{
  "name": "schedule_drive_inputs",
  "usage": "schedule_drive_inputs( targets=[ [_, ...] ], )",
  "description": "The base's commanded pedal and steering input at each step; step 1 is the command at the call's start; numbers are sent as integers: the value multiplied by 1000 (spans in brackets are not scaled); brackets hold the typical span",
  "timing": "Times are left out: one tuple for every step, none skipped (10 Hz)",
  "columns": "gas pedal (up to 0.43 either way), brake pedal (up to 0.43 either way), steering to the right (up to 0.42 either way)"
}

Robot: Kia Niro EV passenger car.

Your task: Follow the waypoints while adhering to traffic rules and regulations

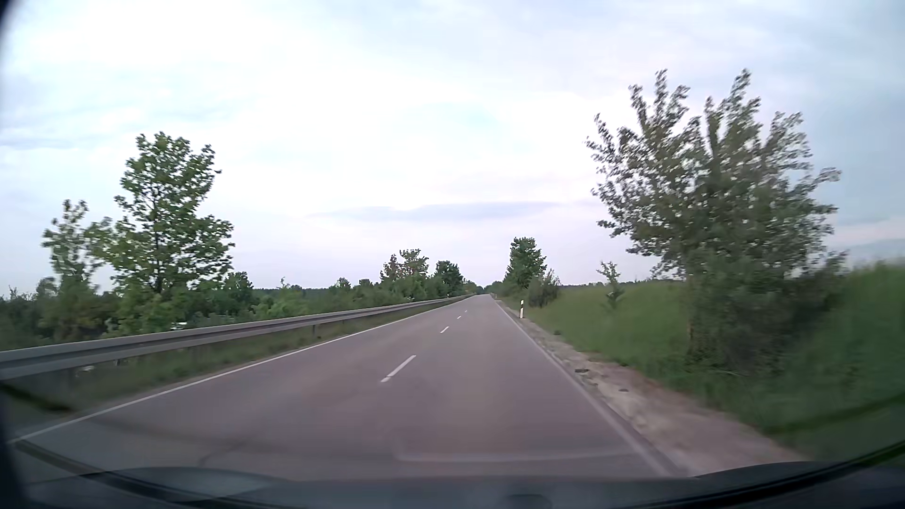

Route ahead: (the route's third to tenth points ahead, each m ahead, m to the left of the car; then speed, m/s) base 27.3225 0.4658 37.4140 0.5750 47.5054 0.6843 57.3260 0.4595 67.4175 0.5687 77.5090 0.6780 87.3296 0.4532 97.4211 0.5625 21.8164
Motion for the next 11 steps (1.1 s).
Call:
schedule_drive_inputs(
  targets=[
    [248, 0, 1],
    [248, 0, 1],
    [248, 0, 1],
    [240, 0, 1],
    [228, 0, 1],
    [220, 0, 1],
    [220, 0, 1],
    [209, 0, 1],
    [209, 0, 1],
    [220, 0, 1],
    [228, 0, 1]
  ],
)
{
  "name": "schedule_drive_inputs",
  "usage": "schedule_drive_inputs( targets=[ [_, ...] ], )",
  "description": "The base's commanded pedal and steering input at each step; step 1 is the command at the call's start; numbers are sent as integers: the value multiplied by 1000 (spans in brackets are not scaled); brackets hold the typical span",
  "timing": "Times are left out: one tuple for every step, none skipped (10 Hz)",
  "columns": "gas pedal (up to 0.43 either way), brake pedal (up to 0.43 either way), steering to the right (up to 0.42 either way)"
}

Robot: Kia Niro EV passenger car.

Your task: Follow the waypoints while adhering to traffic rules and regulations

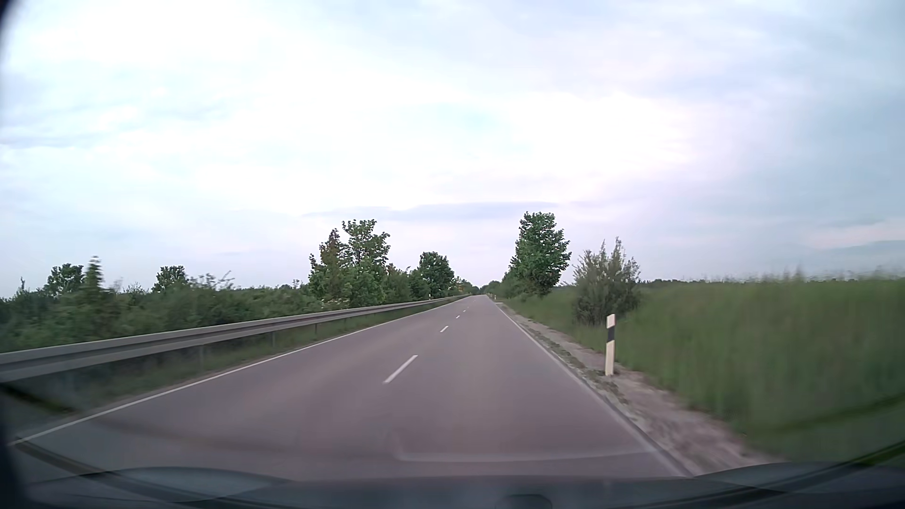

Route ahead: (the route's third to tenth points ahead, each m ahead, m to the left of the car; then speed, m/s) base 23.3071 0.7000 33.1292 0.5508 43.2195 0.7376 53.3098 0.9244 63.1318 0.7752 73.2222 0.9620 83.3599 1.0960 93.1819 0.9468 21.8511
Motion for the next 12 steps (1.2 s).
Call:
schedule_drive_inputs(
  targets=[
    [248, 0, 1],
    [260, 0, 1],
    [260, 0, 1],
    [260, 0, 0],
    [260, 0, 0],
    [248, 0, -1],
    [248, 0, -3],
    [248, 0, -3],
    [248, 0, -3],
    [248, 0, -2],
    [248, 0, -2],
    [248, 0, -2]
  ],
)
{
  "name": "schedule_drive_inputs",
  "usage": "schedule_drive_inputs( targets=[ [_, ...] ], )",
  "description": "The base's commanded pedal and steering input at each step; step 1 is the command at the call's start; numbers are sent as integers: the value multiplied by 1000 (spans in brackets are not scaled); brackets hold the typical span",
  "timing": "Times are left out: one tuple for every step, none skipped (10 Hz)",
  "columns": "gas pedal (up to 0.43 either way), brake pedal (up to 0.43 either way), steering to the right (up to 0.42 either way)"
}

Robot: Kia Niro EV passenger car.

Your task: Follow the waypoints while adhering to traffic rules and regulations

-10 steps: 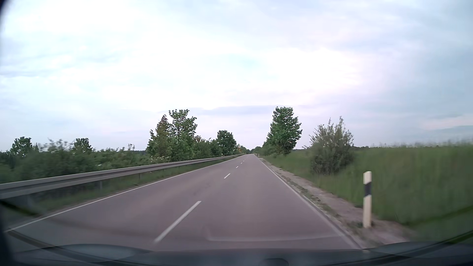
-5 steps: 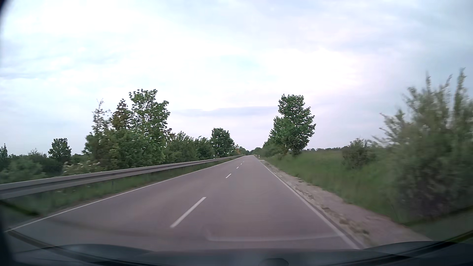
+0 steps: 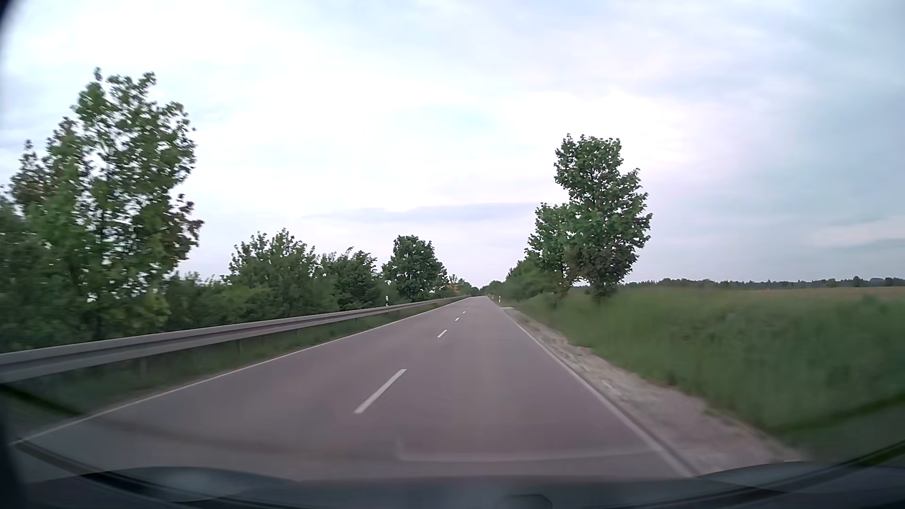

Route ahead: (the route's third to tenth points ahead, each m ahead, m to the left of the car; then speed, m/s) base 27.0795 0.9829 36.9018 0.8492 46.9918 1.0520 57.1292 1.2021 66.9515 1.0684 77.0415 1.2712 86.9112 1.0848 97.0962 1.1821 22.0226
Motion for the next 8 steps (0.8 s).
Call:
schedule_drive_inputs(
  targets=[
    [248, 0, -2],
    [248, 0, -2],
    [248, 0, -1],
    [240, 0, 0],
    [240, 0, 0],
    [240, 0, 0],
    [240, 0, 0],
    [240, 0, 0]
  ],
)
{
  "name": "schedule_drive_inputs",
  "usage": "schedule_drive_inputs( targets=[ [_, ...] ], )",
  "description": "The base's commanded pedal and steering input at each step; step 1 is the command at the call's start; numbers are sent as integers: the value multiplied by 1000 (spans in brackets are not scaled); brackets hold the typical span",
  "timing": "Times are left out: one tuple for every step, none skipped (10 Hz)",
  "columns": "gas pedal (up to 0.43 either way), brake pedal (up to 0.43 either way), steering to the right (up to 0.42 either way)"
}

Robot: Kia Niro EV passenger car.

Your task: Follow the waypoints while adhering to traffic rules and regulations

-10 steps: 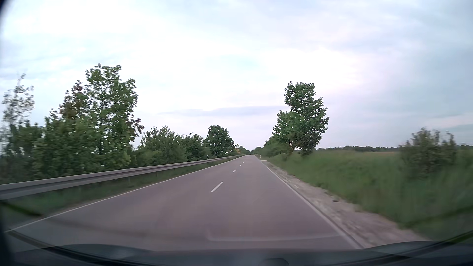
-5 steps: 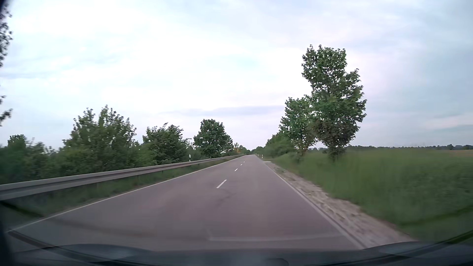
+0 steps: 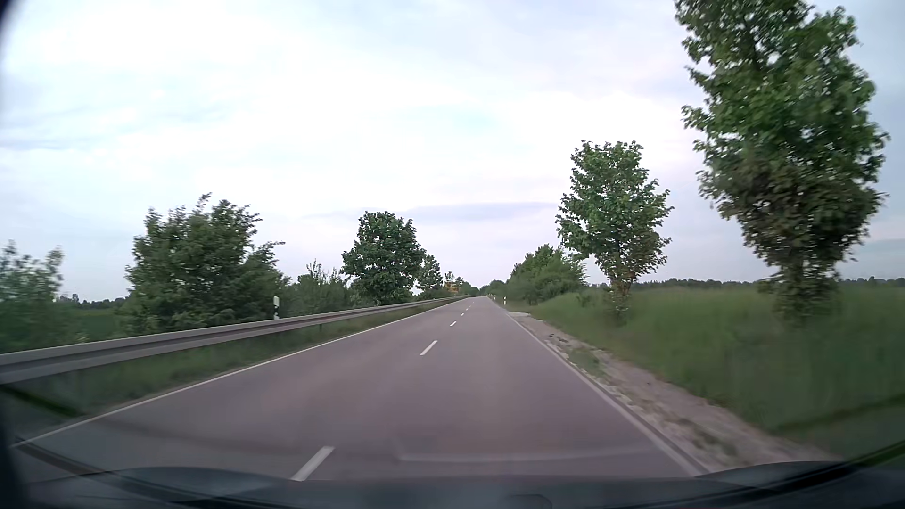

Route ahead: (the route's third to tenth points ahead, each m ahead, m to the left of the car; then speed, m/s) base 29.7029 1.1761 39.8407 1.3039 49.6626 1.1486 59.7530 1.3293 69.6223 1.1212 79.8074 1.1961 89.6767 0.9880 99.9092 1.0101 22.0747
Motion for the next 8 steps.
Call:
schedule_drive_inputs(
  targets=[
    [240, 0, 0],
    [240, 0, 0],
    [240, 0, 0],
    [240, 0, 0],
    [240, 0, 0],
    [240, 0, 0],
    [228, 0, 0],
    [228, 0, 0]
  ],
)
